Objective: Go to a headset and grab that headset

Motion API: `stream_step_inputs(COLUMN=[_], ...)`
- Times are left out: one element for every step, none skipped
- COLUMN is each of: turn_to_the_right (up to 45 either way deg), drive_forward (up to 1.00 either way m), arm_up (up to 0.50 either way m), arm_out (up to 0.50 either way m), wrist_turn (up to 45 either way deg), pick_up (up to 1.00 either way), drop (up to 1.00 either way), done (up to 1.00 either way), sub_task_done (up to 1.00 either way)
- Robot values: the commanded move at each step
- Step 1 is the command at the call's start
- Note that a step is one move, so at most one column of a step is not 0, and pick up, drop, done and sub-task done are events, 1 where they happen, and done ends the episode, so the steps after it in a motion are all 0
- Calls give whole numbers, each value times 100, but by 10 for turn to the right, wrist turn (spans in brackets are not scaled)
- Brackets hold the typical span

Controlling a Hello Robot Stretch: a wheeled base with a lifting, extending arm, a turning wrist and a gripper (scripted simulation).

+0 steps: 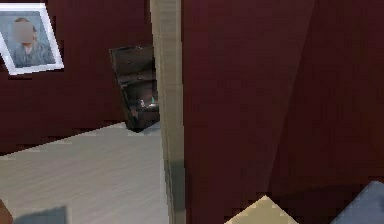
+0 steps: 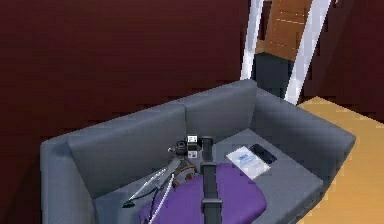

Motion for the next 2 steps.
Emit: stream_step_inputs(turn_to_the_right=[0, 0], drive_forward=[0, 0], arm_up=[0, 0], arm_out=[0, 0], wrist_turn=[450, 450], pick_up=[0, 0], drop=[0, 0], done=[0, 0], sub_task_done=[0, 0])
